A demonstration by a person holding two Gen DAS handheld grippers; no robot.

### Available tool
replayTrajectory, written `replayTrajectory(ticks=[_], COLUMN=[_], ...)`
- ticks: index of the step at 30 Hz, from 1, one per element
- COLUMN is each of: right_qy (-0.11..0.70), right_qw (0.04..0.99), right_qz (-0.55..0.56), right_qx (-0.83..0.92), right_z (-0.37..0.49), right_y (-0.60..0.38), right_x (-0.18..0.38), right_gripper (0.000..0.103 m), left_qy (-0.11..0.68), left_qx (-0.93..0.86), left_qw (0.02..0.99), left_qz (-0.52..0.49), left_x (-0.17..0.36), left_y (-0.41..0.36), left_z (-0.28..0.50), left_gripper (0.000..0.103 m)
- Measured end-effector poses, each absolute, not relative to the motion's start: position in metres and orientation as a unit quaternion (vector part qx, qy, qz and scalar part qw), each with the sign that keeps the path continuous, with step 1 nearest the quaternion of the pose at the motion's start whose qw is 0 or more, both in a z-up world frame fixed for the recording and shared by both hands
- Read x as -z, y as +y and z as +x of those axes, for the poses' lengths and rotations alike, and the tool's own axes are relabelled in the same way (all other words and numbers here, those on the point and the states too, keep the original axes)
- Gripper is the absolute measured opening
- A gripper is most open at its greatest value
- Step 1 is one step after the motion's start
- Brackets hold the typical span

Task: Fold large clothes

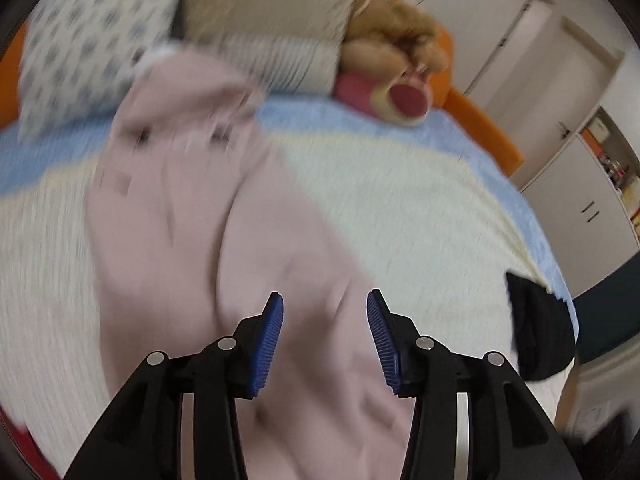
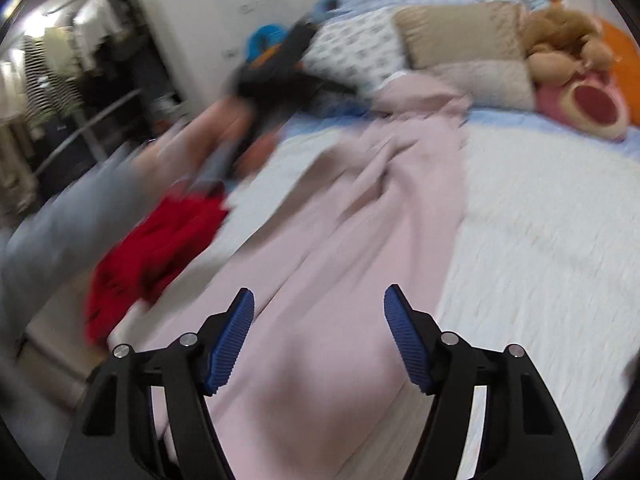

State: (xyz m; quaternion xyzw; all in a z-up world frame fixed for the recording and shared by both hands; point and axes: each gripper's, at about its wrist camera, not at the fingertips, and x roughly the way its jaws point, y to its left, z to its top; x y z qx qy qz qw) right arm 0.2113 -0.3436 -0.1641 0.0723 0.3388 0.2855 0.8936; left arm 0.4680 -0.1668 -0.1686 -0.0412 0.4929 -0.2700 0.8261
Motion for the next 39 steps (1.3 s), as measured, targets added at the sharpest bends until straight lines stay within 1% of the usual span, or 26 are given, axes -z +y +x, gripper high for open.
replayTrajectory(ticks=[3, 4, 7, 8, 9, 11, 12, 13, 15, 16, 18, 20, 21, 22, 24, 26, 30, 31, 32, 33, 34, 35, 36, 37, 38, 39], right_qy=[0.324, 0.319, 0.321, 0.329, 0.349, 0.396, 0.427, 0.461, 0.468, 0.468, 0.445, 0.426, 0.421, 0.416, 0.418, 0.425, 0.457, 0.467, 0.485, 0.494, 0.498, 0.5, 0.496, 0.491, 0.481, 0.474], right_qw=[0.905, 0.906, 0.903, 0.9, 0.893, 0.877, 0.858, 0.839, 0.824, 0.822, 0.831, 0.854, 0.864, 0.877, 0.884, 0.886, 0.873, 0.869, 0.858, 0.852, 0.847, 0.842, 0.84, 0.84, 0.842, 0.844], right_qz=[0.091, 0.105, 0.153, 0.158, 0.16, 0.164, 0.174, 0.18, 0.217, 0.225, 0.241, 0.203, 0.181, 0.141, 0.098, 0.07, 0.039, 0.032, 0.031, 0.035, 0.04, 0.055, 0.076, 0.087, 0.098, 0.103], right_qx=[-0.262, -0.257, -0.241, -0.238, -0.233, -0.217, -0.225, -0.228, -0.235, -0.233, -0.232, -0.217, -0.209, -0.194, -0.186, -0.17, -0.167, -0.162, -0.165, -0.172, -0.18, -0.194, -0.206, -0.215, -0.223, -0.228], right_z=[0.259, 0.275, 0.331, 0.345, 0.362, 0.394, 0.404, 0.411, 0.412, 0.411, 0.395, 0.366, 0.355, 0.341, 0.321, 0.308, 0.302, 0.303, 0.305, 0.306, 0.307, 0.308, 0.307, 0.304, 0.299, 0.295], right_y=[-0.331, -0.329, -0.328, -0.332, -0.333, -0.328, -0.322, -0.316, -0.321, -0.326, -0.34, -0.342, -0.341, -0.336, -0.327, -0.321, -0.297, -0.293, -0.289, -0.287, -0.288, -0.29, -0.297, -0.303, -0.313, -0.322], right_x=[0.157, 0.155, 0.159, 0.163, 0.17, 0.193, 0.209, 0.231, 0.251, 0.254, 0.243, 0.222, 0.213, 0.2, 0.187, 0.183, 0.199, 0.207, 0.222, 0.23, 0.235, 0.24, 0.241, 0.239, 0.234, 0.229], right_gripper=[0.055, 0.046, 0.035, 0.033, 0.028, 0.027, 0.022, 0.021, 0.02, 0.02, 0.024, 0.042, 0.058, 0.062, 0.061, 0.063, 0.062, 0.063, 0.061, 0.051, 0.036, 0.029, 0.018, 0.012, 0.007, 0.006], left_qy=[0.521, 0.528, 0.54, 0.536, 0.53, 0.523, 0.521, 0.522, 0.518, 0.517, 0.521, 0.523, 0.524, 0.525, 0.527, 0.523, 0.506, 0.506, 0.505, 0.507, 0.512, 0.52, 0.528, 0.544, 0.552, 0.559], left_qx=[0.266, 0.266, 0.259, 0.258, 0.258, 0.258, 0.259, 0.262, 0.269, 0.273, 0.277, 0.281, 0.281, 0.28, 0.276, 0.275, 0.279, 0.28, 0.282, 0.281, 0.277, 0.269, 0.263, 0.257, 0.248, 0.244], left_qw=[0.807, 0.801, 0.798, 0.803, 0.808, 0.812, 0.813, 0.811, 0.811, 0.811, 0.806, 0.8, 0.797, 0.793, 0.785, 0.785, 0.798, 0.8, 0.802, 0.804, 0.804, 0.804, 0.802, 0.794, 0.791, 0.787], left_qz=[-0.083, -0.089, -0.061, -0.037, -0.018, -0.017, -0.024, -0.036, -0.021, -0.025, -0.055, -0.089, -0.105, -0.13, -0.17, -0.189, -0.169, -0.16, -0.15, -0.134, -0.119, -0.104, -0.095, -0.086, -0.085, -0.089], left_x=[0.205, 0.214, 0.239, 0.246, 0.252, 0.259, 0.26, 0.262, 0.265, 0.265, 0.261, 0.257, 0.257, 0.256, 0.253, 0.248, 0.223, 0.219, 0.215, 0.213, 0.215, 0.218, 0.222, 0.23, 0.236, 0.242], left_y=[-0.147, -0.145, -0.145, -0.149, -0.153, -0.155, -0.155, -0.153, -0.154, -0.153, -0.145, -0.137, -0.132, -0.127, -0.118, -0.114, -0.13, -0.14, -0.15, -0.161, -0.169, -0.179, -0.185, -0.193, -0.199, -0.206], left_z=[0.453, 0.449, 0.434, 0.43, 0.427, 0.426, 0.428, 0.43, 0.433, 0.432, 0.434, 0.435, 0.434, 0.434, 0.433, 0.429, 0.434, 0.44, 0.446, 0.453, 0.459, 0.467, 0.472, 0.479, 0.486, 0.492], left_gripper=[0.043, 0.041, 0.039, 0.038, 0.039, 0.038, 0.039, 0.039, 0.034, 0.034, 0.034, 0.034, 0.034, 0.034, 0.035, 0.04, 0.045, 0.051, 0.057, 0.059, 0.062, 0.062, 0.063, 0.066, 0.066, 0.066])
